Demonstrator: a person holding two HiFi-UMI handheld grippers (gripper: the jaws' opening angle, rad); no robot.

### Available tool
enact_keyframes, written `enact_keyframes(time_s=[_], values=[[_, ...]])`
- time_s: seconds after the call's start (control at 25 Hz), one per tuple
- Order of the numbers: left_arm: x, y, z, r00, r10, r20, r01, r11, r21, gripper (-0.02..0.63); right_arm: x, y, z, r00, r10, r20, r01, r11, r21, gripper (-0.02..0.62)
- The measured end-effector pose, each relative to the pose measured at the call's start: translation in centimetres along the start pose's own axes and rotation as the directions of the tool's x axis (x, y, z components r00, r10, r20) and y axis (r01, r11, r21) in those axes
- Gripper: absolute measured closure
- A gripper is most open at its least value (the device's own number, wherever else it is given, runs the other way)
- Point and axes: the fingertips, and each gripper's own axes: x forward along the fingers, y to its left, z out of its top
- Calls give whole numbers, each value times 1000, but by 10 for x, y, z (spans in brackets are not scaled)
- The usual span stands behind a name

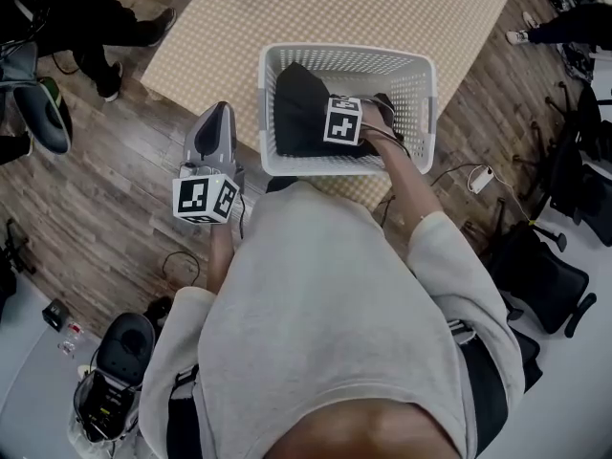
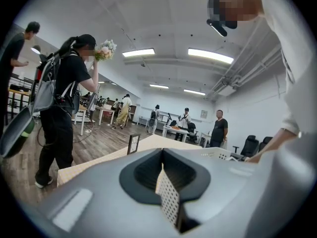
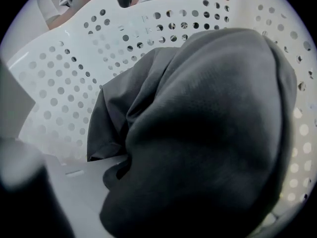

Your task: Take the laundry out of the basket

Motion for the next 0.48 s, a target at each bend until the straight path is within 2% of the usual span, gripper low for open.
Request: enact_keyframes(time_s=[0.24, 0.48], values=[[-5, -9, 4, 1000, -8, 19, 8, 1000, 8, 595, -13, -7, 2, 993, -111, 42, 111, 994, -2, 480], [-11, -23, 12, 999, -22, 40, 21, 999, 26, 595, -43, -26, 1, 963, -253, 96, 250, 967, 47, 491]])
